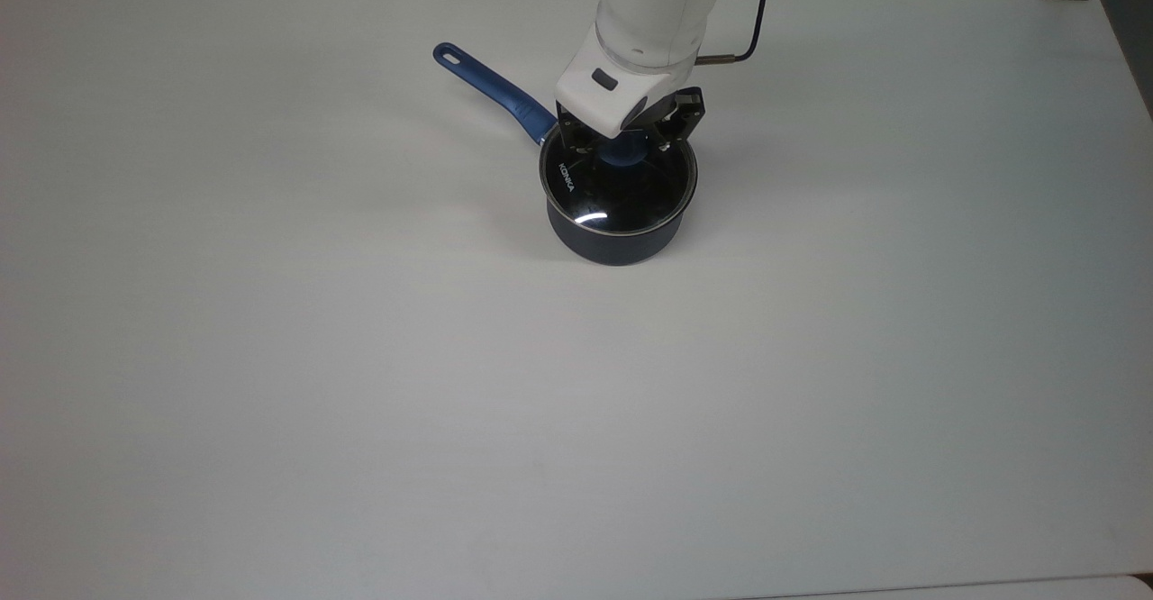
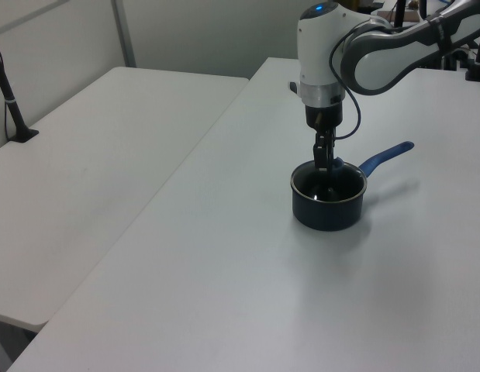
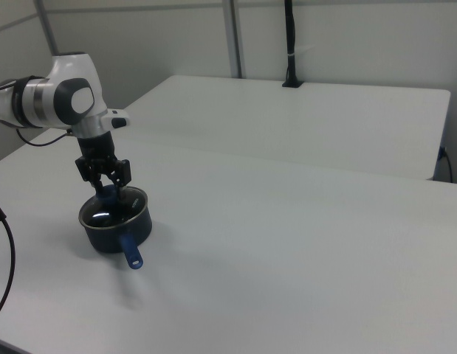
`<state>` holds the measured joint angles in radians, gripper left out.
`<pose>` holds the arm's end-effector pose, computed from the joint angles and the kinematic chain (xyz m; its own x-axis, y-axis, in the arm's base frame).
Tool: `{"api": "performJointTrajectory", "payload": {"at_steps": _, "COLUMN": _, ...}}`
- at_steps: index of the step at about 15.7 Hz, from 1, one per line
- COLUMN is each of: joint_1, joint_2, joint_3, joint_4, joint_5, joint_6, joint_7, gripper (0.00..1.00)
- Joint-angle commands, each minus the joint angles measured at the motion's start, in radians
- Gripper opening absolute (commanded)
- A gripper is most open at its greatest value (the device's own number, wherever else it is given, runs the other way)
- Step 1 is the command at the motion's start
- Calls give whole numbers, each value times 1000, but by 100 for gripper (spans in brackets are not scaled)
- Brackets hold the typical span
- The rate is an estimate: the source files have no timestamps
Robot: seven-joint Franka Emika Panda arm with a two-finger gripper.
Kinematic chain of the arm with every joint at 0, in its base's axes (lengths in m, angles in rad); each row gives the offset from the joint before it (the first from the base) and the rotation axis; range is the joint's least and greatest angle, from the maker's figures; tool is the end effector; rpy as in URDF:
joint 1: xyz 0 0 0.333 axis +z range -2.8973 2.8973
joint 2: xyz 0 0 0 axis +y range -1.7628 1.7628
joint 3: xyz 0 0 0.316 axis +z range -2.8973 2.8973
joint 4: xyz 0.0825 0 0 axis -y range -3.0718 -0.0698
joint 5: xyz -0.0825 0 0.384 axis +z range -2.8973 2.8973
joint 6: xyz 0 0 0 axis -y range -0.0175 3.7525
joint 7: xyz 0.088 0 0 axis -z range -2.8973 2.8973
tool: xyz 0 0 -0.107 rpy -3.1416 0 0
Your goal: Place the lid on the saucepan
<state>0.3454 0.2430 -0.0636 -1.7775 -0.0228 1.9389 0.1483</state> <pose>0.5922 0.1723 0.4137 0.9871 0.1411 -0.0751 0.1449 -0.9883 0.0474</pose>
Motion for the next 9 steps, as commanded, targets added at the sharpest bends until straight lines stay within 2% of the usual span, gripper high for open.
{"api": "performJointTrajectory", "payload": {"at_steps": 1, "joint_1": 10, "joint_2": 9, "joint_3": -5, "joint_4": 15, "joint_5": 3, "joint_6": -21, "joint_7": 28, "gripper": 100}}
{"api": "performJointTrajectory", "payload": {"at_steps": 4, "joint_1": -12, "joint_2": -22, "joint_3": -5, "joint_4": 21, "joint_5": 3, "joint_6": -34, "joint_7": 63, "gripper": 100}}
{"api": "performJointTrajectory", "payload": {"at_steps": 9, "joint_1": -132, "joint_2": -99, "joint_3": -5, "joint_4": 21, "joint_5": -25, "joint_6": -130, "joint_7": 31, "gripper": 100}}
